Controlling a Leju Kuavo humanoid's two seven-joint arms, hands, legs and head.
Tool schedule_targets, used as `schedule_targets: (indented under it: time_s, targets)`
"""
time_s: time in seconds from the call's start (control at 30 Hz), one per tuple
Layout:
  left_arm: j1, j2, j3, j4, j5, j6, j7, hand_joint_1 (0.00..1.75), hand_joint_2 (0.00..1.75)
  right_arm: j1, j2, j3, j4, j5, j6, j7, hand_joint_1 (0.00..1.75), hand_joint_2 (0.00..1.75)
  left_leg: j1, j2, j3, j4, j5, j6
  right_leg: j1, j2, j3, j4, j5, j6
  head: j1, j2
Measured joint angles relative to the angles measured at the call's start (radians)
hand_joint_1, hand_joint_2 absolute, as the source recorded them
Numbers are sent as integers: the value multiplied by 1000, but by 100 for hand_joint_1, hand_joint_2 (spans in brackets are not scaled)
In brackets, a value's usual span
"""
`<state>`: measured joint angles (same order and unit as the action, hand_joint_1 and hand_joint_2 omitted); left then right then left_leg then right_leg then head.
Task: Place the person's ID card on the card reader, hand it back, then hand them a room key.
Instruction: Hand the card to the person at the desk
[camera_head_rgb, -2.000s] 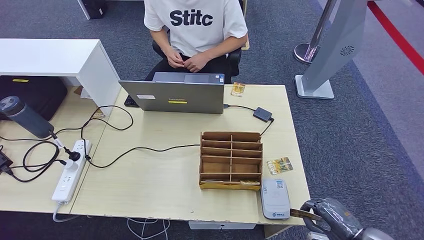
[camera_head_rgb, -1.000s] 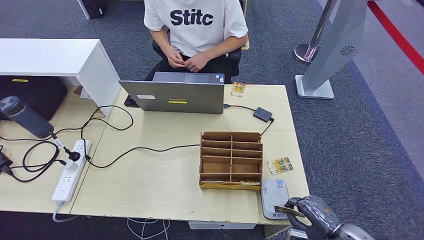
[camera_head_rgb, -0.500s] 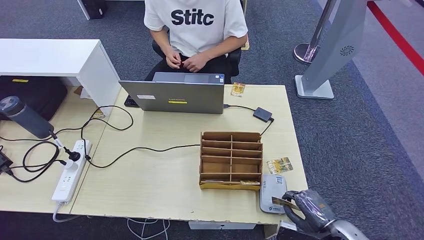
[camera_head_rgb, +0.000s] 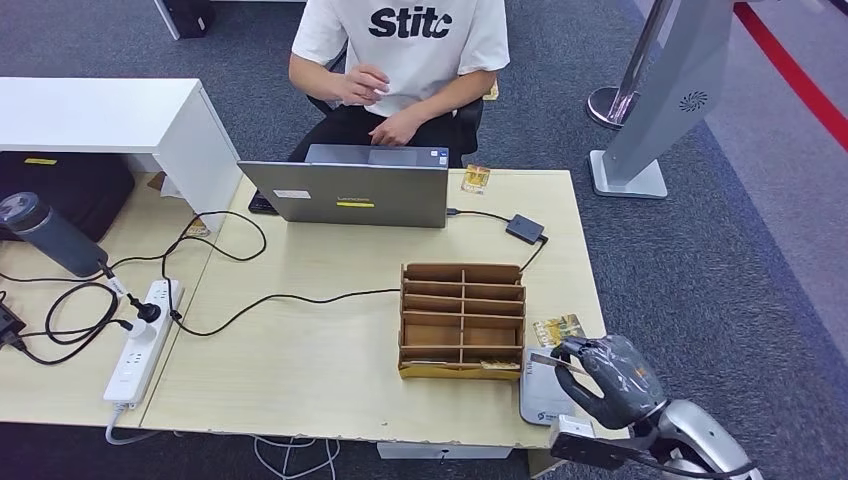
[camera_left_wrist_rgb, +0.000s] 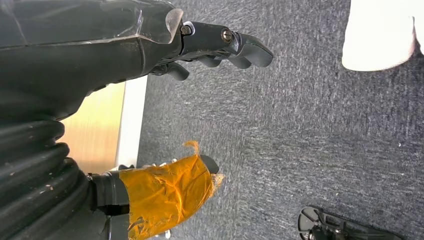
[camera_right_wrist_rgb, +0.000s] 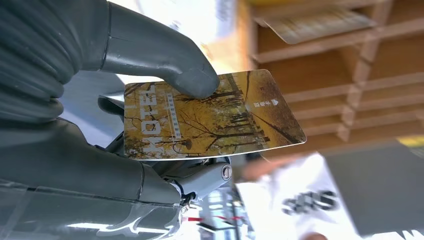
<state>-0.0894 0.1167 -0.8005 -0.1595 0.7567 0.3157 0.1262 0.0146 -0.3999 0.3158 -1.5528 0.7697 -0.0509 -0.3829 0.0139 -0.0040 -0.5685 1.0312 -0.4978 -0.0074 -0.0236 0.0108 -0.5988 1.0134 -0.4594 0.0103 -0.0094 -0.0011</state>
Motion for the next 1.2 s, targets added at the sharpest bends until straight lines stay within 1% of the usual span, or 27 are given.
schedule_targets:
  time_s: [0.07,0.13,0.2,0.3,0.4,0.57,0.63,0.73,0.77,0.87,0.9,1.03,1.2]
  targets:
    - [-4,0,-13,0,-2,-5,-1,0,175,-66,15,12,7,-23,33,-18,175,175,0,1,0,0,0,0,0,1,0,0,1,-1,0,0]
    - [-7,0,-28,0,-4,-11,-2,0,175,-143,37,34,24,-31,50,-11,175,175,0,2,1,0,1,0,0,1,0,1,1,-1,0,0]
    - [-11,0,-43,0,-9,-17,-4,0,175,-236,75,63,55,-22,54,19,175,175,0,3,1,0,3,-1,0,3,0,1,2,-2,0,0]
    - [-21,0,-70,0,-21,-22,-6,0,175,-395,150,111,124,-10,68,80,175,175,0,4,1,0,5,-2,0,4,-1,2,4,-3,0,0]
    - [-36,-1,-100,0,-35,-30,-4,0,175,-557,229,157,220,-2,95,148,175,175,1,3,1,0,7,-4,1,4,-3,3,5,-5,0,0]
    - [-66,-3,-149,0,-66,-54,17,0,175,-780,352,196,440,13,113,235,175,175,1,1,-1,0,9,-4,1,2,-4,4,6,-5,0,0]
    - [-78,-5,-170,0,-76,-60,27,0,175,-848,393,198,534,21,109,260,175,175,1,0,-1,0,10,-4,1,1,-4,4,6,-5,0,0]
    - [-91,-7,-195,0,-82,-67,32,0,175,-917,438,199,640,31,101,276,175,175,1,1,-1,0,10,-4,1,2,-4,4,6,-5,0,0]
    - [-94,-8,-201,0,-82,-69,32,0,175,-932,450,199,666,33,99,277,145,175,1,1,-1,0,10,-4,1,2,-4,4,6,-5,0,0]
    - [-101,-10,-218,1,-84,-73,33,0,175,-966,487,200,739,43,96,276,14,175,1,0,-1,0,10,-4,1,2,-5,4,6,-5,0,0]
    - [-102,-11,-222,1,-84,-73,33,0,175,-973,499,202,758,45,96,273,0,175,1,0,-1,0,10,-4,1,2,-5,4,6,-5,0,0]
    - [-104,-14,-234,3,-82,-73,33,0,175,-981,527,207,801,45,96,250,0,175,1,0,-2,0,10,-5,1,2,-5,4,6,-5,0,0]
    - [-103,-15,-239,4,-69,-71,33,0,175,-973,535,211,802,60,79,226,0,175,1,0,-2,0,9,-5,1,1,-5,3,6,-5,0,0]
